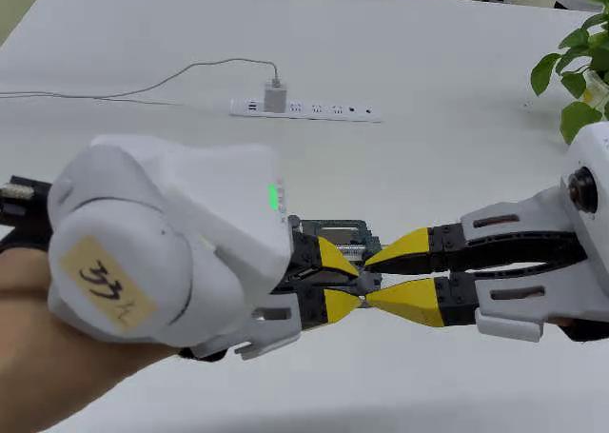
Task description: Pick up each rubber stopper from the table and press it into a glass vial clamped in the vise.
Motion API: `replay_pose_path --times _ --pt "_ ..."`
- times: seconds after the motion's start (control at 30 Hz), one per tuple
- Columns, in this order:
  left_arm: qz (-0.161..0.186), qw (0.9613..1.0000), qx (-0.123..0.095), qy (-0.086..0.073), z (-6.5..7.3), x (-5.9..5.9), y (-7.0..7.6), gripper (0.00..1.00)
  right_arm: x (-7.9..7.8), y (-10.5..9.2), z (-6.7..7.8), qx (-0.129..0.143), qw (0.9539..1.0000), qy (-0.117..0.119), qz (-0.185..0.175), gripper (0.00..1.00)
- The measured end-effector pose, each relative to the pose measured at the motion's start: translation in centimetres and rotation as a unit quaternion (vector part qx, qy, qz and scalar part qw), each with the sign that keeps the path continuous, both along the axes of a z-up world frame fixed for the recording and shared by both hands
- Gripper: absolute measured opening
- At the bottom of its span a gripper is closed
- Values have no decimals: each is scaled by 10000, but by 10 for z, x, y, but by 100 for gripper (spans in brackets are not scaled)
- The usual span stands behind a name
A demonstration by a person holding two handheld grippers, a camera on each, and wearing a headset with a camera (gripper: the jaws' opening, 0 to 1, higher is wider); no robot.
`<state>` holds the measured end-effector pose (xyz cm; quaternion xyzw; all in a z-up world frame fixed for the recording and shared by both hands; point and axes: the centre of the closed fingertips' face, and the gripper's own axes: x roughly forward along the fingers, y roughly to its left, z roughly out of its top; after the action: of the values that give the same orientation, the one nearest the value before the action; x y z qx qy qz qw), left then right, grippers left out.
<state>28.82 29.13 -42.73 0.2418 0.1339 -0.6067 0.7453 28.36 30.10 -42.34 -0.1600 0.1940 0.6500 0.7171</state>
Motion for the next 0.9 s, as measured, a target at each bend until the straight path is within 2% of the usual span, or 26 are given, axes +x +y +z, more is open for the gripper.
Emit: replay_pose_path --times 0.37,0.53,0.77,0.9 --pt "-93 9999 3 -41 2 -2 0 3 -3 1 1 -41 10000 1 65 8" --pt "-113 9999 -26 -9 2 -3 0 3 -4 1 2 -78 9999 -47 122 7" --pt "-100 9999 -111 71 4 -2 0 3 -3 1 4 -178 9993 -231 247 6" --pt "-106 9998 -140 112 3 -2 0 3 -4 1 4 -199 9993 -198 260 5"
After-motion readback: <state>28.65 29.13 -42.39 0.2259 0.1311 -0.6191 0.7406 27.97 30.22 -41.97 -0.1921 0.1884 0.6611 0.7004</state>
